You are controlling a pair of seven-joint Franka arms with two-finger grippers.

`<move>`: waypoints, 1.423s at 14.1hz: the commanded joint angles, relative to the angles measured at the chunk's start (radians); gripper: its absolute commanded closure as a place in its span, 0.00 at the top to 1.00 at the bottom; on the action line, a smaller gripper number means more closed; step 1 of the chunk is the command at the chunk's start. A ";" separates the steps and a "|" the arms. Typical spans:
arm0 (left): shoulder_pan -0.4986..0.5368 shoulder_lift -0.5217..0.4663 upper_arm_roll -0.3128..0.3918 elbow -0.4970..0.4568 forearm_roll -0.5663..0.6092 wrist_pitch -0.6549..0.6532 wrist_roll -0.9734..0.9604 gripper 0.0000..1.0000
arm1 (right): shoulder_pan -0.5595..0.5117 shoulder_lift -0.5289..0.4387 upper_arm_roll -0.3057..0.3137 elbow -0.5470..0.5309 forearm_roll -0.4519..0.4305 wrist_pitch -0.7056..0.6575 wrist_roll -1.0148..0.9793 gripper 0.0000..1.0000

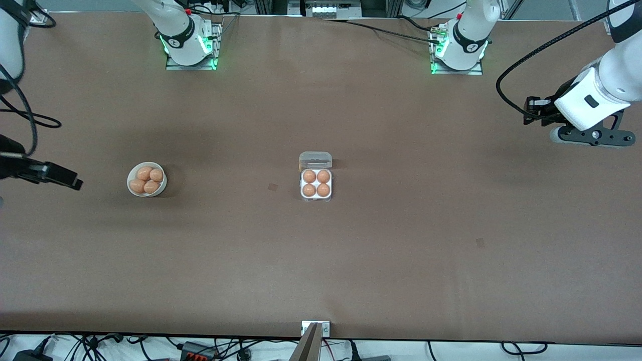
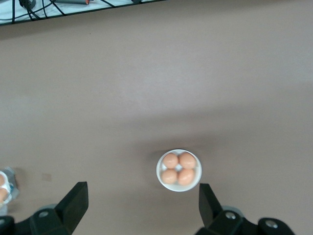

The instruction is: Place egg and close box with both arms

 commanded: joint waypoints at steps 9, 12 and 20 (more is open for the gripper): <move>-0.005 0.033 -0.152 -0.018 -0.024 -0.052 0.011 0.01 | -0.029 -0.297 0.037 -0.422 -0.080 0.117 -0.105 1.00; -0.003 0.022 -0.198 -0.142 -0.084 0.049 -0.054 0.01 | -0.028 -0.300 0.040 -0.408 -0.077 0.108 -0.105 1.00; -0.007 0.043 -0.549 -0.379 -0.084 0.342 -0.459 0.01 | -0.011 -0.288 0.032 -0.371 -0.071 0.105 -0.105 1.00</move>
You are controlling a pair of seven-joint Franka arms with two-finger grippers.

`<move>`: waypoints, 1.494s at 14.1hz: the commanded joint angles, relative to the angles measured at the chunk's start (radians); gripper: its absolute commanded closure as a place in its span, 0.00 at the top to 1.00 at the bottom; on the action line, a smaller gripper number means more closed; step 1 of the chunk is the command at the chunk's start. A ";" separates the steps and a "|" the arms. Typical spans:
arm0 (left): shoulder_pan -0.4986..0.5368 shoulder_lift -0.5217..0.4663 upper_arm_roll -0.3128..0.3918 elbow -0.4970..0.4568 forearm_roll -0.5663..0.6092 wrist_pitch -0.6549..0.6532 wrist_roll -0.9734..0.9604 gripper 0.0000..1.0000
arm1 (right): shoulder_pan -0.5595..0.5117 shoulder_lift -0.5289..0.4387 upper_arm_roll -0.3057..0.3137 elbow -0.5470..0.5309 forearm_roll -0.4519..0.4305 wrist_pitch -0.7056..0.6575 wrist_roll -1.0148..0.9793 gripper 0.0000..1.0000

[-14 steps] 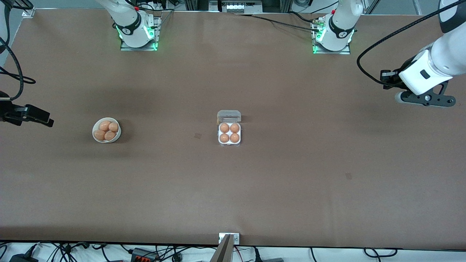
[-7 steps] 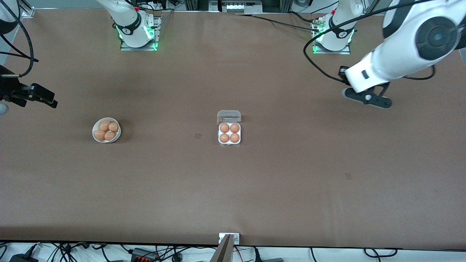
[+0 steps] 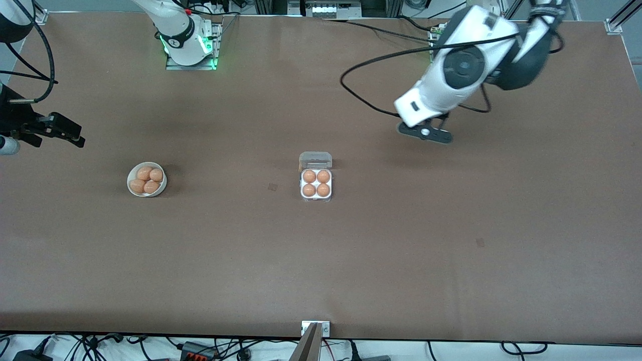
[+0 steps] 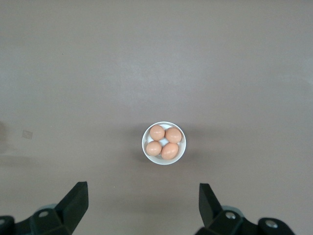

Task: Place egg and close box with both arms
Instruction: 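Reach the left gripper toward the open carton lid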

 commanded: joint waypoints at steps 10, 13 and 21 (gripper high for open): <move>-0.165 0.325 -0.168 -0.012 0.204 0.590 -0.566 0.01 | -0.091 -0.005 0.076 0.007 -0.007 -0.001 -0.014 1.00; -0.222 0.419 -0.165 0.065 0.338 0.602 -0.689 0.01 | -0.068 -0.007 0.067 0.007 -0.012 -0.031 -0.011 1.00; -0.254 0.566 -0.108 0.144 0.616 0.679 -0.775 0.01 | -0.060 -0.015 0.052 0.003 -0.015 -0.047 -0.015 1.00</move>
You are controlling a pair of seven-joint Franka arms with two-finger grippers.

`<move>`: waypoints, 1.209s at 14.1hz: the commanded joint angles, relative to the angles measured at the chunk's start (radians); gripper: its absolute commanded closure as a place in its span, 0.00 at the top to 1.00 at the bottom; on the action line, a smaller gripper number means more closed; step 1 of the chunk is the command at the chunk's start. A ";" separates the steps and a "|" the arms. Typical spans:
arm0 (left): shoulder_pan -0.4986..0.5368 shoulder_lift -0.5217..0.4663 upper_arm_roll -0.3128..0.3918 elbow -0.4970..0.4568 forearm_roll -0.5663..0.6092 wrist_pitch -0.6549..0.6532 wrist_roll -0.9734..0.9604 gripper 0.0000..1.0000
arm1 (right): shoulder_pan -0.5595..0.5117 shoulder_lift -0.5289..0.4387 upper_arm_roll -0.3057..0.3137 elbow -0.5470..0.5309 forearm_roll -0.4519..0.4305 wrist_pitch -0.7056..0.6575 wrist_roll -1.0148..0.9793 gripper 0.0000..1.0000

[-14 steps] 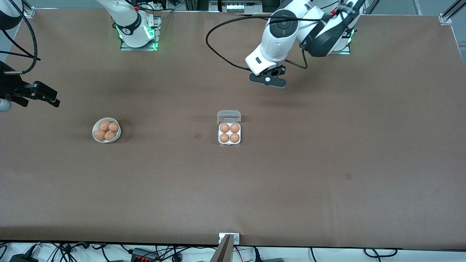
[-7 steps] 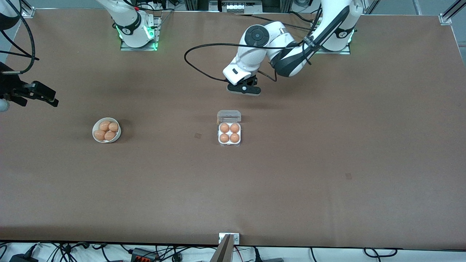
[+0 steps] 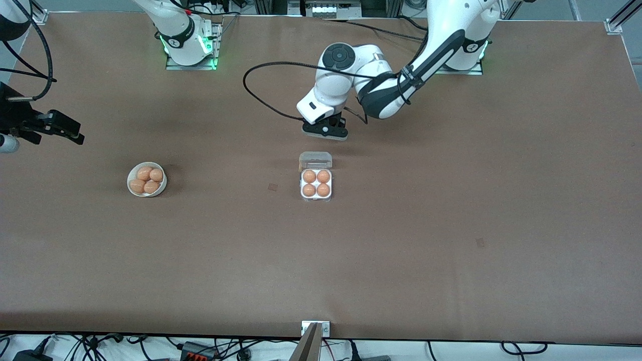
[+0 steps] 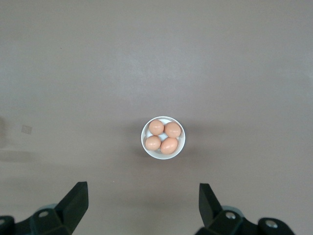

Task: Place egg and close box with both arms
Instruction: 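Push the carton lid over the eggs with the left gripper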

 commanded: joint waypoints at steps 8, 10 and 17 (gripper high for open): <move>-0.024 0.156 0.051 0.200 0.241 0.049 -0.068 0.01 | -0.004 -0.008 -0.002 0.004 -0.005 -0.020 -0.004 1.00; -0.024 0.168 0.052 0.217 0.249 0.052 -0.067 0.01 | -0.003 -0.008 -0.002 0.005 -0.008 -0.029 -0.017 1.00; 0.033 0.121 0.033 0.217 0.251 -0.066 -0.051 0.01 | 0.002 -0.010 0.001 0.005 -0.007 -0.043 -0.013 1.00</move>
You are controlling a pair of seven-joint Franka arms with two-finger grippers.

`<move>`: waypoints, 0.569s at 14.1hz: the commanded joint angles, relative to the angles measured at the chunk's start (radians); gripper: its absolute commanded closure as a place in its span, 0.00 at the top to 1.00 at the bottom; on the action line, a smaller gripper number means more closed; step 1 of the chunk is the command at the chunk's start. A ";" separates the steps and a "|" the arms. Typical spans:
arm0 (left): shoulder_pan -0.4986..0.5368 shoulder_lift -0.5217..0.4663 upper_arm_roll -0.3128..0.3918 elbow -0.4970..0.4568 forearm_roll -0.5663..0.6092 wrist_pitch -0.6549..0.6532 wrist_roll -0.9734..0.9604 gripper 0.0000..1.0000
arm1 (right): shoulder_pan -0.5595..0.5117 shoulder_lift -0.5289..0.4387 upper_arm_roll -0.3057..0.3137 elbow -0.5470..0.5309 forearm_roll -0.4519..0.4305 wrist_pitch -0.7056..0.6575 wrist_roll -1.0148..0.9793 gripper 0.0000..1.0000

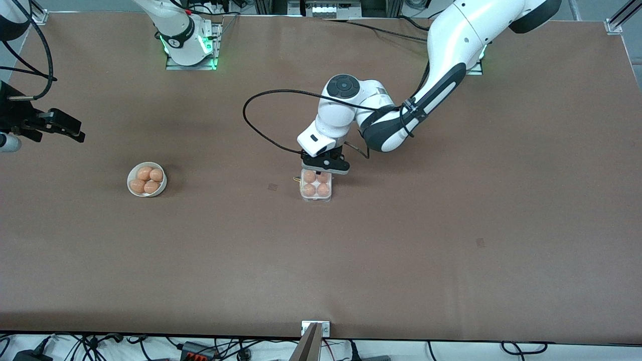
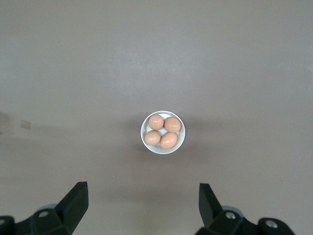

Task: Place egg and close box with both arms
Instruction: 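Push the carton lid over the eggs with the left gripper, then press the lid shut and lift the left gripper away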

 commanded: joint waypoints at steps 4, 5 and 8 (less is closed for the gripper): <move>0.120 -0.051 -0.140 0.020 0.018 -0.299 0.064 0.04 | 0.002 -0.010 0.003 0.005 -0.003 -0.017 -0.005 1.00; 0.162 -0.051 -0.180 0.025 0.018 -0.364 0.128 0.04 | 0.002 -0.010 0.003 0.005 -0.003 -0.018 -0.003 1.00; 0.337 -0.051 -0.323 0.028 0.010 -0.519 0.314 0.04 | -0.003 -0.008 0.002 0.004 -0.003 -0.018 -0.003 1.00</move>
